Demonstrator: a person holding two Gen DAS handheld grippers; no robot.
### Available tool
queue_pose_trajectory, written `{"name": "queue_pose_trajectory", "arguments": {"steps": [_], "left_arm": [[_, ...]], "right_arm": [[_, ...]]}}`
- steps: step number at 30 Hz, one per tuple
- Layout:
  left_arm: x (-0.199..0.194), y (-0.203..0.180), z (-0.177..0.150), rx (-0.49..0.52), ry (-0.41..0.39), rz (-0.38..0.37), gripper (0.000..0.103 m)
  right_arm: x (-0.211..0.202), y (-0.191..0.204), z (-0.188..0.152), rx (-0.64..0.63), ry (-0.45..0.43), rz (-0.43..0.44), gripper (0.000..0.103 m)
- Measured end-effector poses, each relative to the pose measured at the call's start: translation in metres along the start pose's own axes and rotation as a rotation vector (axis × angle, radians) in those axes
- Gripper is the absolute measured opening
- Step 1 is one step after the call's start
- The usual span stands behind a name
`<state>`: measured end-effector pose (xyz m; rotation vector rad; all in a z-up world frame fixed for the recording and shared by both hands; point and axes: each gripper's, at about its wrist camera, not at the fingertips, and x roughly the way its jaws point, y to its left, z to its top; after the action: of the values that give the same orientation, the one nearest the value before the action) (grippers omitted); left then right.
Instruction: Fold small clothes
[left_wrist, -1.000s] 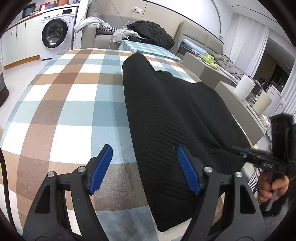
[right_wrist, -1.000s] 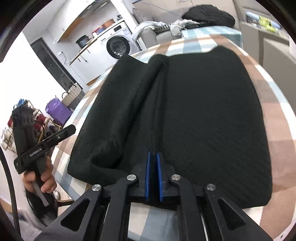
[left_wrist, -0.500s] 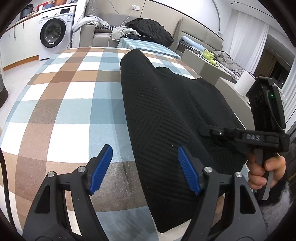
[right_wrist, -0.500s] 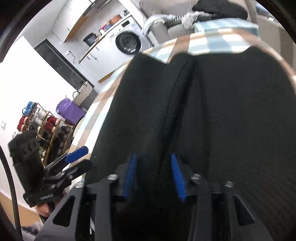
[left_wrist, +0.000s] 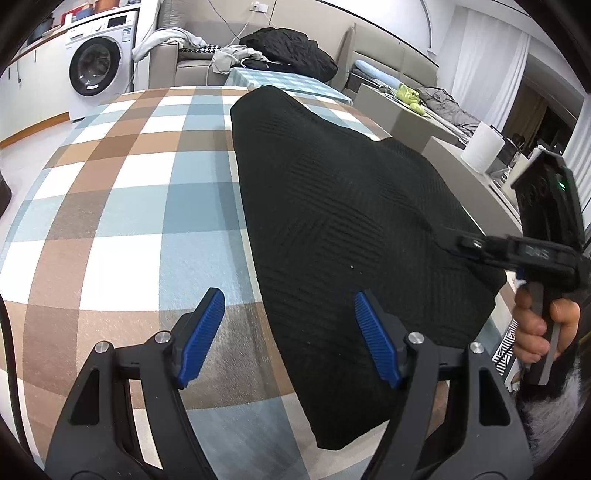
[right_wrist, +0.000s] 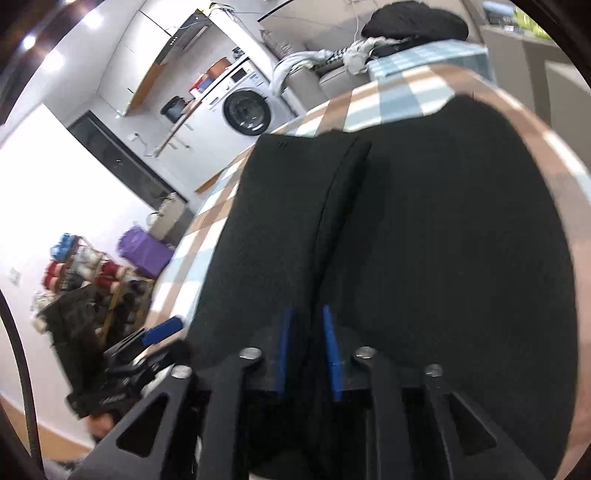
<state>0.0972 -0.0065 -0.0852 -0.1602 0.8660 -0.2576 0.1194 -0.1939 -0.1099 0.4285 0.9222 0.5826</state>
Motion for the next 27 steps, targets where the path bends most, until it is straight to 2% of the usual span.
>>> {"name": "queue_pose_trajectory", "arguments": {"steps": [3,4,7,8,9,10,12,15,16,17,19,20,21,24,27], "left_arm": [[0.002,0.000,-0.001,0.000,0.008,-0.003,0.071],[0.003,0.000,-0.002,0.001,0.009,-0.005,0.071],[0.004,-0.001,-0.002,0.006,0.013,-0.003,0.071],[0.004,-0.001,-0.003,0.005,0.013,-0.003,0.071],[0.004,-0.001,-0.003,0.004,0.013,-0.006,0.071],[0.004,-0.001,-0.003,0.004,0.011,-0.006,0.071],[0.004,-0.001,-0.003,0.004,0.010,-0.003,0.071],[0.004,0.000,-0.002,-0.001,0.009,-0.003,0.071],[0.004,0.001,-0.002,-0.002,0.011,-0.006,0.071],[0.005,0.001,-0.002,-0.001,0.013,-0.009,0.071],[0.005,0.000,-0.002,-0.001,0.015,-0.006,0.071],[0.005,0.000,-0.002,0.003,0.015,-0.008,0.071],[0.004,-0.001,-0.002,0.007,0.014,-0.007,0.071],[0.003,-0.002,-0.002,0.013,0.011,-0.012,0.071],[0.004,-0.003,-0.002,0.014,0.012,-0.009,0.071]], "right_arm": [[-0.006,0.001,-0.011,-0.014,0.025,0.070,0.030],[-0.007,0.002,-0.016,-0.019,0.041,0.092,0.036],[-0.010,0.012,-0.026,-0.078,0.046,0.059,0.035],[-0.010,0.015,-0.025,-0.096,0.037,0.049,0.032],[-0.012,0.020,-0.027,-0.125,0.036,0.051,0.014],[-0.015,0.026,-0.029,-0.160,0.019,0.054,0.005],[-0.021,0.034,-0.026,-0.196,-0.013,0.040,0.005],[-0.030,0.030,-0.026,-0.155,-0.039,0.047,0.005],[-0.027,0.024,-0.027,-0.132,-0.020,0.013,0.005],[-0.019,0.020,-0.030,-0.124,0.011,-0.060,0.005],[-0.012,0.022,-0.032,-0.149,0.053,-0.097,0.005],[-0.016,0.023,-0.031,-0.156,0.049,-0.101,0.007],[-0.017,0.025,-0.027,-0.157,0.047,-0.106,0.013],[-0.016,0.023,-0.008,-0.115,0.014,-0.109,0.039],[0.003,0.017,0.018,-0.058,0.006,-0.134,0.039]]}}
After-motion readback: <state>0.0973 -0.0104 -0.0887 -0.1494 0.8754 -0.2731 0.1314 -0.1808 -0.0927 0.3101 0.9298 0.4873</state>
